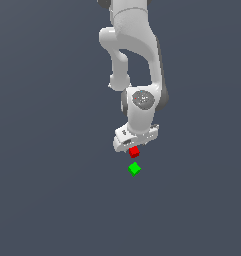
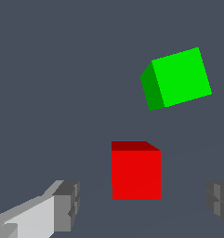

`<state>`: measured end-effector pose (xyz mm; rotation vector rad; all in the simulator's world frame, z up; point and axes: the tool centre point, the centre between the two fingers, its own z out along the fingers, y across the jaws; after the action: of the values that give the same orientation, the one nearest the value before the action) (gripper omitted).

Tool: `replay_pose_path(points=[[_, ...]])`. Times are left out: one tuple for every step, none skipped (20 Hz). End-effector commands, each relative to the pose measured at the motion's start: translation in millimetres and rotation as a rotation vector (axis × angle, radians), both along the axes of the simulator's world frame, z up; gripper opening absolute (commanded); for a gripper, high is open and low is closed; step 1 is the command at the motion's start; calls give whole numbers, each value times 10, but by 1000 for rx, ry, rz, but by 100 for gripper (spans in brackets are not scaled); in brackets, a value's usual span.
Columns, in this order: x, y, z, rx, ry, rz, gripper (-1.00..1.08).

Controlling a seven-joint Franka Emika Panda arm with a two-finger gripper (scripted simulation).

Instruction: Stack the red cube on top of the green cube.

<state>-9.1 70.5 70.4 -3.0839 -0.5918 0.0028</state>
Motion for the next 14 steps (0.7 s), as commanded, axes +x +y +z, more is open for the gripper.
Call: replay_pose_path(points=[[1, -2, -11, 0, 0, 0, 100], [1, -3, -28, 0, 0, 0, 100], [1, -4, -52, 0, 0, 0, 100], [-1, -2, -81, 0, -1, 0, 100], [-2, -4, -119, 0, -1, 0, 100], [-3, -3, -161, 0, -1, 1, 100], [-5, -1, -210, -1, -1, 2, 100], [-7, -4, -267, -1, -1, 2, 100], [-9, -2, -320, -1, -1, 3, 100], [-10, -4, -368, -1, -1, 3, 100], [-10, -2, -407, -1, -2, 3, 100], [-9, -4, -440, -1, -2, 3, 100], [-8, -5, -466, -1, -2, 3, 100], [-6, -2, -484, -1, -2, 4, 100]])
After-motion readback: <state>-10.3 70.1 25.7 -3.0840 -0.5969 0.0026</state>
